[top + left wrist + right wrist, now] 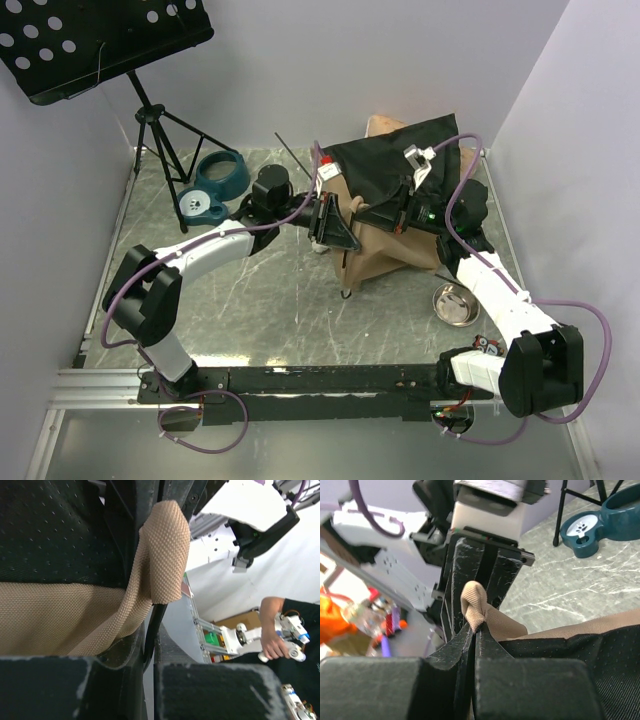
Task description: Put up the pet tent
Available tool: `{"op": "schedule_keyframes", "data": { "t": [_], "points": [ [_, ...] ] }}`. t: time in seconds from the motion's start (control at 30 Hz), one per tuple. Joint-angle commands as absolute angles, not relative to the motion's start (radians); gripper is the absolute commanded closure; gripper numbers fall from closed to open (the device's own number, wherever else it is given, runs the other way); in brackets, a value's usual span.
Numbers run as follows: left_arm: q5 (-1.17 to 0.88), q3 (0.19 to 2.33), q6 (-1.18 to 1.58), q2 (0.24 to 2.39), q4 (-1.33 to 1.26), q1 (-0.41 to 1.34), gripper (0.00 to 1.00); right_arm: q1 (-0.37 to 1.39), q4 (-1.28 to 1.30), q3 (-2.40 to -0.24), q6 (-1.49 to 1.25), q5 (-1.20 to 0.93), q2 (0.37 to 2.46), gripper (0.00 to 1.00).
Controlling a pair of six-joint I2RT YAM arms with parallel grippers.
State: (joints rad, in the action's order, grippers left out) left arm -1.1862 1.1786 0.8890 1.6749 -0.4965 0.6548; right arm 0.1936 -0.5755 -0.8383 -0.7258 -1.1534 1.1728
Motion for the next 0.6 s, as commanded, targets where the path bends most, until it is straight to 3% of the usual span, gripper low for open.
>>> {"op": "schedule_keyframes", "data": {
  "t": [0.0, 0.3, 0.57],
  "points": [
    [-1.215, 1.121, 0.905, 1.733, -0.233, 0.673, 0.99, 0.196, -0.640, -0.965, -0.553, -1.248, 1.092, 1.00],
    [-1.224, 1.129, 0.910, 1.723, -0.248, 0.649, 0.99, 0.196, -0.175, -1.023, -0.094, -1.338, 1.075, 1.00],
    [-1.230, 1.134, 0.877, 1.729, -0.206, 0.649, 0.99, 0.195, 0.104, -1.129, 0.154, -1.365, 1.106, 1.00]
  ]
}}
